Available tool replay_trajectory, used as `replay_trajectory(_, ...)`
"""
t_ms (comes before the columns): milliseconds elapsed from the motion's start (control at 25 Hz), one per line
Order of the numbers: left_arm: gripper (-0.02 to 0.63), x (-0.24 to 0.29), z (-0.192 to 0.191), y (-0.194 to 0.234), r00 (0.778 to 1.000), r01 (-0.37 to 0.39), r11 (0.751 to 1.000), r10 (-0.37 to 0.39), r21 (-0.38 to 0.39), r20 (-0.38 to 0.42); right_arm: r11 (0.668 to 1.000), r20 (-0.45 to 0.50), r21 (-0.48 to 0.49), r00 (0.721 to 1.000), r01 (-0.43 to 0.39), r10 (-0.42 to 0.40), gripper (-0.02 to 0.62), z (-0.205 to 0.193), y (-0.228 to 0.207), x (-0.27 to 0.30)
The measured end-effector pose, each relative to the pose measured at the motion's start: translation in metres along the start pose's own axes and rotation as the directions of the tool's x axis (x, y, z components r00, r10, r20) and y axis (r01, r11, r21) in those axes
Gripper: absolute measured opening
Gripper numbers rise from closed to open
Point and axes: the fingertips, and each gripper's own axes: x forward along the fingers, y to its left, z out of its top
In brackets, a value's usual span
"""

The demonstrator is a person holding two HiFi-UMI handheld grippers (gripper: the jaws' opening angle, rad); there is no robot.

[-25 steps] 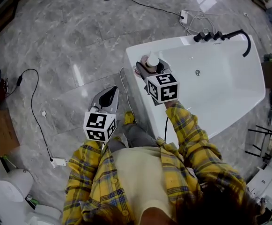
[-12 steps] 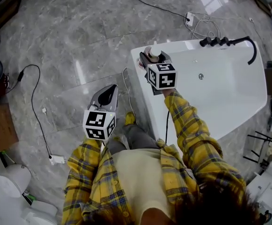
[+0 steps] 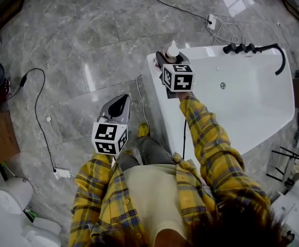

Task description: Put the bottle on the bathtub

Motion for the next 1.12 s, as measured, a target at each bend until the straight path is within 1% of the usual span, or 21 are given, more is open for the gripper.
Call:
replay_trajectory(240,0.008,-0.001,-0.006,0.002,1.0,-0.007,1.0,0.007,-0.006,-0.015,1.0,0.01,0.01,1.0,0.015,-0.015,0.232,-0.001,-0.001,0.012)
replay_trajectory(440,0.008,-0.004,-0.006,0.006,1.0,-0.011,1.0,0.011,-0.012,-0.009,1.0,0.009,0.003,1.0,0.027,-0.027,0.232,-0.006,-0.002,0.018)
replay_trajectory(760,0.008,-0.004,-0.01,0.008,1.0,-0.012,1.0,0.012,-0.012,-0.015,1.0,0.023,-0.031,1.0,0.001,0.0,0.232,-0.006,0.004,0.024)
replay_trajectory(1120,0.008,-0.006,-0.012,0.008,1.0,0.0,1.0,0.0,-0.003,-0.022,0.998,0.007,-0.054,1.0,0.015,-0.015,0.232,-0.005,0.008,0.029)
